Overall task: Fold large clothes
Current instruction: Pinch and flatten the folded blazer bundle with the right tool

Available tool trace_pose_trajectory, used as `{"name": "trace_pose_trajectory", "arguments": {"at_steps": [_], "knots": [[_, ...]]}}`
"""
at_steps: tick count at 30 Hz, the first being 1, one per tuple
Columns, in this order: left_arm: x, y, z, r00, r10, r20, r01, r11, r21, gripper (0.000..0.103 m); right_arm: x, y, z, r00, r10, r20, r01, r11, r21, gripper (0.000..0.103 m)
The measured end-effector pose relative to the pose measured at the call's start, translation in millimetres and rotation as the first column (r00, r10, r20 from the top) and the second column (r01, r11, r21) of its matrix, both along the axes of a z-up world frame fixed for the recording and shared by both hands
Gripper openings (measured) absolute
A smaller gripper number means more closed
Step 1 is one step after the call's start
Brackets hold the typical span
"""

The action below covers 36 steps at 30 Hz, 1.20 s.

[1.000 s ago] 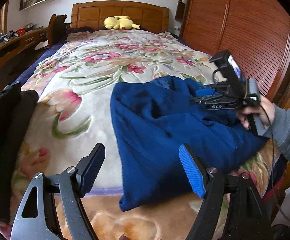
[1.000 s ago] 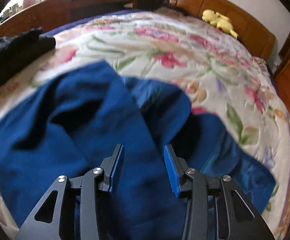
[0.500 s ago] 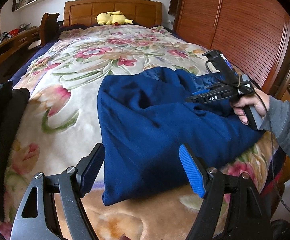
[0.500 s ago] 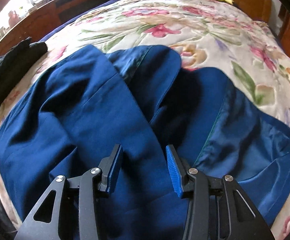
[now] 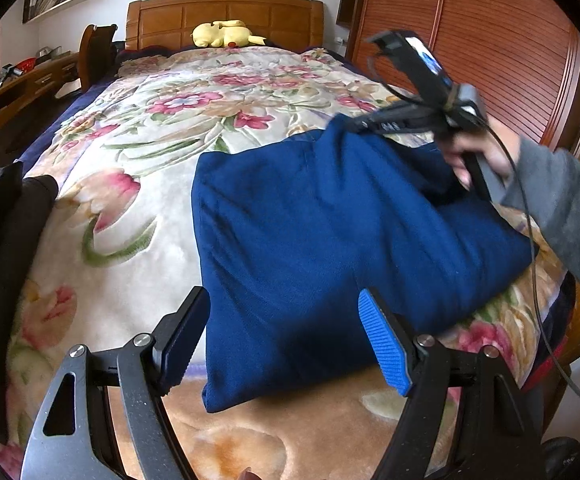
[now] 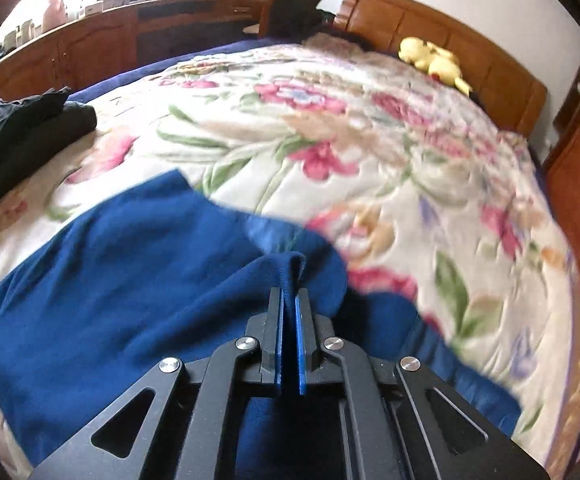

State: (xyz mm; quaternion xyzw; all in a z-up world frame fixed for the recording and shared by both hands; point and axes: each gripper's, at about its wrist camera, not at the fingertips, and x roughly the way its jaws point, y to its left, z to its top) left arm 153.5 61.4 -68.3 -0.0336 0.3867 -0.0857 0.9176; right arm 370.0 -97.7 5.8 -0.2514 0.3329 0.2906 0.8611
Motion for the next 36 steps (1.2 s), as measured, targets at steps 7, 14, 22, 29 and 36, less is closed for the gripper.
{"name": "trace_pose_trajectory", "arguments": {"at_steps": [7, 14, 22, 29, 36], "knots": [[3.0, -2.8, -1.5, 1.000, -0.004, -0.008, 0.004, 1.000, 0.004, 0.077, 10.0, 31.2, -28.7, 0.998, 0.023, 0.060, -0.015, 0.991, -0.134, 0.005], [7.3, -10.0, -3.2, 1.000, -0.023, -0.014, 0.023, 1.000, 0.010, 0.077, 28.8, -21.1, -8.0, 0.990, -0.139, 0.035, 0.137, 0.989, 0.046, 0.037], [15.9, -18.0, -3.7, 1.000, -0.023, -0.004, 0.023, 1.000, -0.002, 0.077, 40.9, -143.6, -38.6, 0.944, -0.327, -0.050, 0.329, 0.944, 0.038, 0.038], [19.4, -34.7, -3.4, 0.999, -0.041, -0.008, 0.041, 0.999, 0.009, 0.077, 66.9, -211.1, -80.8, 0.867, -0.454, -0.204, 0.475, 0.877, 0.071, 0.038], [19.3, -48.4, -2.5, 0.998, -0.054, -0.018, 0.055, 0.998, 0.023, 0.077, 68.7, -236.9, -80.2, 0.896, -0.339, -0.288, 0.408, 0.885, 0.227, 0.004]]}}
